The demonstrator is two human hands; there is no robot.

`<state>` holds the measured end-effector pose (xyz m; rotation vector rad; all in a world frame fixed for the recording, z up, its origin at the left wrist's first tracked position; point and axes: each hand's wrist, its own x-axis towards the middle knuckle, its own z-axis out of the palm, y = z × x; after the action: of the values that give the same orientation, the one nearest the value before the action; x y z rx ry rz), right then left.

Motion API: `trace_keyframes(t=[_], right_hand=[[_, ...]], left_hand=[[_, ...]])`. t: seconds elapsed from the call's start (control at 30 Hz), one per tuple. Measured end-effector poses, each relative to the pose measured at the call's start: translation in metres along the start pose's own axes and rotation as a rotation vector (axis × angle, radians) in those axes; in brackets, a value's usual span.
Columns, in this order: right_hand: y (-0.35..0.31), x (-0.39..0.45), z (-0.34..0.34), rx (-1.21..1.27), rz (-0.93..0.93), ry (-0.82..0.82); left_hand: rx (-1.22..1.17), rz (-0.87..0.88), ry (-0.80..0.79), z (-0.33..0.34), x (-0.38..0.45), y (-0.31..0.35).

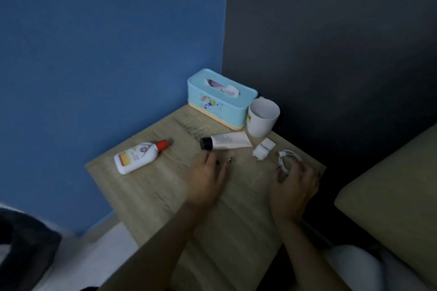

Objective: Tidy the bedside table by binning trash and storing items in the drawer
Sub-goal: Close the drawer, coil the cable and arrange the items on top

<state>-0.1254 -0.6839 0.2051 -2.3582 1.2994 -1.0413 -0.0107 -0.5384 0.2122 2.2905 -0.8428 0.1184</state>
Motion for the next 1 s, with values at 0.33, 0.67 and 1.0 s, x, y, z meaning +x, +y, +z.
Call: trace_keyframes(t=[0.33, 0.67, 1.0], right_hand=[[-0.028, -0.058, -0.02, -0.064, -0.217, -0.467], [-0.097, -0.047, -0.009, 0.065, -0.054, -0.562], [-0.152, 0.029, 0.059, 0.059, 0.396, -0.624]], left_hand=[[0.191, -0.15, -0.006, -0.121, -0.037, -0.081], [0.144, -0.14, 0.052, -0.142, -0.012, -0.1], [0.239, -0.216, -0.187, -0.122, 0.026, -0.136]])
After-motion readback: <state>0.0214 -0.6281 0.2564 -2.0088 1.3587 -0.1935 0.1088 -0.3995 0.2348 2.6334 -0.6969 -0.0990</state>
